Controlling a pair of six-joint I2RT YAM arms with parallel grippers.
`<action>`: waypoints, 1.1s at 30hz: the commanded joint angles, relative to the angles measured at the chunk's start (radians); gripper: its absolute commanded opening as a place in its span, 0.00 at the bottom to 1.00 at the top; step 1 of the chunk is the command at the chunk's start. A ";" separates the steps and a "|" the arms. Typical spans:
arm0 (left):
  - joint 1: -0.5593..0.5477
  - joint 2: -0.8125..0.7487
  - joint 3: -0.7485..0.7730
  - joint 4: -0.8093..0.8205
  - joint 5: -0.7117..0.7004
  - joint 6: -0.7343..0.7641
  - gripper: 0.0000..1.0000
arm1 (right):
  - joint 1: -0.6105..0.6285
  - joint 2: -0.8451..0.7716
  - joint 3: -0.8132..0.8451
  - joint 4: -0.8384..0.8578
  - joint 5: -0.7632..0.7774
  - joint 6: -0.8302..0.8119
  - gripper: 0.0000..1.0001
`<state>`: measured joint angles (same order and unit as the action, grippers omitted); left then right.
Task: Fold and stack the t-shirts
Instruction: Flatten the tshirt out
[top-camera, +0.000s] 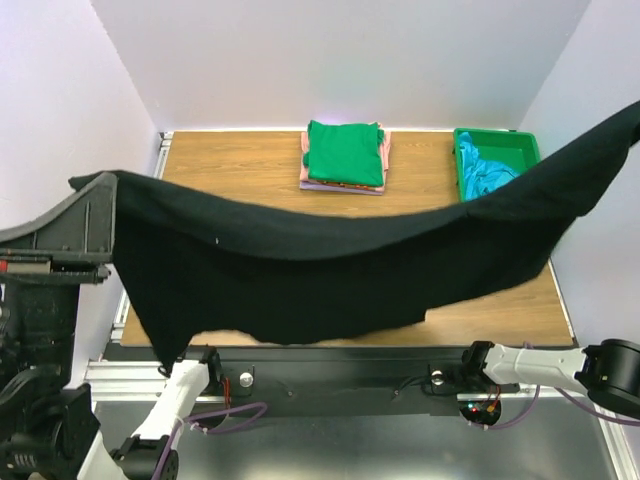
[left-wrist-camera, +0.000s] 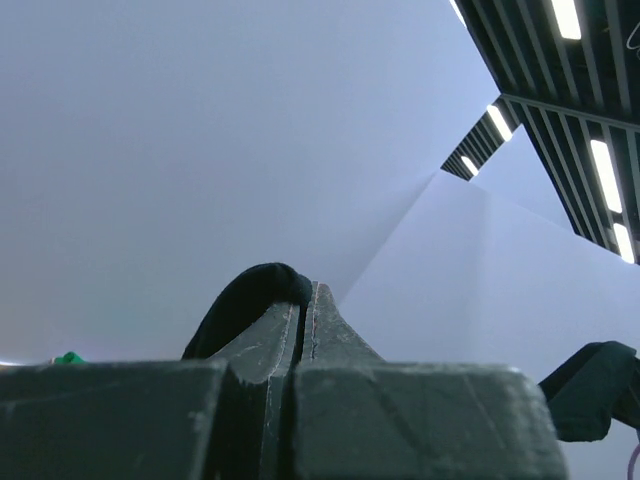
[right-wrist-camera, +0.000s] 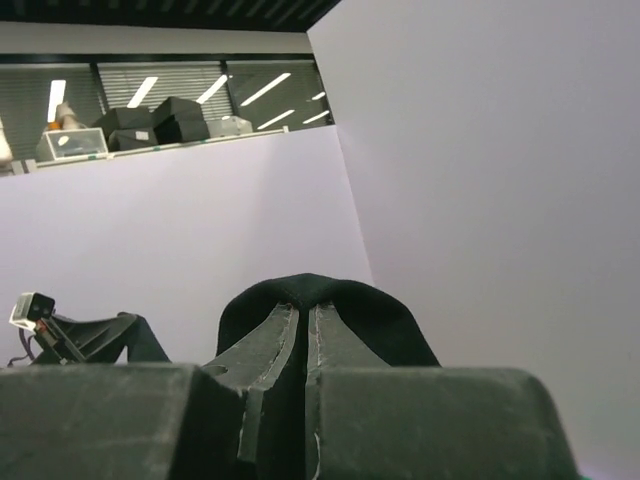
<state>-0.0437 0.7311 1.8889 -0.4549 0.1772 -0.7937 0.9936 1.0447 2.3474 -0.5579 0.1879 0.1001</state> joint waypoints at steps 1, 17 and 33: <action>0.002 -0.004 -0.004 0.056 -0.001 0.005 0.00 | -0.003 0.014 -0.005 0.107 -0.016 -0.057 0.00; 0.004 0.131 -0.592 0.274 -0.271 -0.047 0.00 | -0.013 0.225 -0.495 0.509 0.828 -0.402 0.01; 0.105 1.007 -0.676 0.493 -0.082 0.045 0.00 | -0.541 0.672 -0.912 0.530 0.541 0.136 0.00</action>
<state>0.0475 1.6287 1.0832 -0.0612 -0.0036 -0.7975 0.4896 1.6657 1.3579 -0.1219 0.7692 0.1482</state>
